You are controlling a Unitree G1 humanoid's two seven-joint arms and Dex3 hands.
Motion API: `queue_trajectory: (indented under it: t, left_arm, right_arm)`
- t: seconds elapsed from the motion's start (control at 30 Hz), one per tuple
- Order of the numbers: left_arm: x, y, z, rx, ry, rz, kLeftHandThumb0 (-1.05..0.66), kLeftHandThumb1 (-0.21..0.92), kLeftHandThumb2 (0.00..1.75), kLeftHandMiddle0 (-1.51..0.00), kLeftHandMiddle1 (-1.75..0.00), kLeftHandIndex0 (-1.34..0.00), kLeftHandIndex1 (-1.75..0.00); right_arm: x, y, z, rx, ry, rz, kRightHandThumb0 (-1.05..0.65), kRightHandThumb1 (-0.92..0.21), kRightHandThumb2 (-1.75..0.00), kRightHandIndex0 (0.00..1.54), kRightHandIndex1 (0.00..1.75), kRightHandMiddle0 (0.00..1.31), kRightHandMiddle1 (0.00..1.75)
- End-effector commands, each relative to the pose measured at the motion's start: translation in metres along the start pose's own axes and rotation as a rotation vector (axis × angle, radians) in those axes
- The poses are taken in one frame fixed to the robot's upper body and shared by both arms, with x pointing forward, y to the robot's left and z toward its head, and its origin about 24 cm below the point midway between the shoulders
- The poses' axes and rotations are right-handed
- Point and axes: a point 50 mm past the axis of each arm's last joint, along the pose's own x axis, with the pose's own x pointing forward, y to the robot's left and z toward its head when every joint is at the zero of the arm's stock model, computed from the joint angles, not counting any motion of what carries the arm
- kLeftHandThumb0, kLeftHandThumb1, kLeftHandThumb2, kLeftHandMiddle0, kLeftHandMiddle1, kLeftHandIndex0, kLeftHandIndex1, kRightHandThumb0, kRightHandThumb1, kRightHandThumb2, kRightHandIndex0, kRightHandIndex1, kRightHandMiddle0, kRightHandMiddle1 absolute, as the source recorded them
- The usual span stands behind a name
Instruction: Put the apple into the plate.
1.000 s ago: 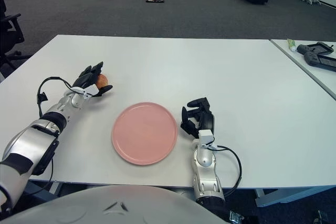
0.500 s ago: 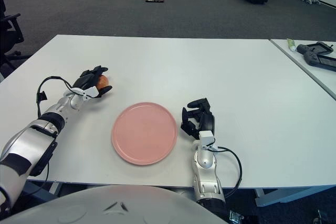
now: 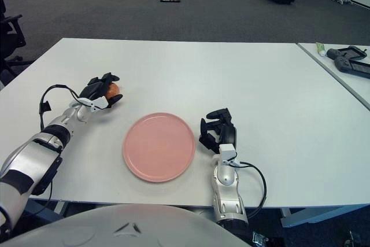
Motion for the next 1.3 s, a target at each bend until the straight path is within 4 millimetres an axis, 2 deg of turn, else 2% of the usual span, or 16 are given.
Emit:
queue_trajectory:
  t: [0.0,0.1,0.17,0.23,0.37,0.67,0.73,1.03,1.27]
  left_arm:
    - [-0.0136,-0.0238,-0.0127,0.066,0.045,-0.068,-0.55,0.58,0.95,-0.32,-1.53,-0.25,-1.64]
    - [-0.0143,-0.0251,-0.0126,0.109,0.048,-0.028,-0.49,0.39,1.21,-0.76,-1.69,-0.51,-1.72]
    - [-0.0142,-0.0258,-0.0121,0.116,0.061,-0.005,-0.49,0.33,1.29,-0.92,-1.72,-0.58,-1.73]
    - [-0.014,-0.0258,-0.0122,0.116,0.07,0.008,-0.49,0.29,1.34,-1.04,-1.73,-0.62,-1.74]
    - [-0.0141,-0.0264,-0.0126,0.11,0.091,0.026,-0.48,0.28,1.36,-1.14,-1.74,-0.63,-1.74]
    - [-0.0146,-0.0276,-0.0104,0.089,0.084,0.049,-0.48,0.28,1.36,-1.24,-1.75,-0.63,-1.75]
    - [-0.0149,-0.0277,-0.0102,0.101,0.077,0.053,-0.47,0.31,1.32,-1.26,-1.75,-0.61,-1.75]
    - [-0.0149,-0.0277,-0.0087,0.105,0.059,0.056,-0.44,0.41,1.2,-1.24,-1.75,-0.53,-1.75]
    - [-0.0145,-0.0273,-0.0074,0.104,0.049,0.06,-0.43,0.44,1.16,-1.22,-1.75,-0.51,-1.75]
  right_arm:
    - [-0.0021,-0.0015,-0.0047,0.002,0.033,-0.003,-0.38,-0.67,-0.88,0.61,1.33,0.35,1.75]
    - [-0.0022,-0.0015,-0.0045,0.01,0.034,-0.005,-0.38,-0.67,-0.87,0.61,1.33,0.34,1.75]
    - [-0.0023,-0.0017,-0.0043,0.014,0.031,-0.006,-0.38,-0.68,-0.87,0.61,1.33,0.34,1.75]
    - [-0.0024,-0.0018,-0.0042,0.014,0.029,-0.005,-0.38,-0.68,-0.86,0.61,1.33,0.34,1.75]
    - [-0.0025,-0.0018,-0.0039,0.013,0.022,-0.003,-0.38,-0.68,-0.86,0.62,1.34,0.34,1.75]
    - [-0.0027,-0.0026,-0.0029,0.011,0.01,-0.003,-0.38,-0.67,-0.87,0.63,1.33,0.34,1.75]
    - [-0.0028,-0.0027,-0.0028,0.013,0.009,-0.003,-0.38,-0.67,-0.87,0.63,1.33,0.34,1.75]
    - [-0.0028,-0.0025,-0.0024,0.024,0.009,-0.002,-0.38,-0.67,-0.88,0.62,1.33,0.35,1.75]
    - [-0.0022,-0.0024,-0.0022,0.031,0.008,-0.001,-0.38,-0.67,-0.88,0.61,1.33,0.35,1.75]
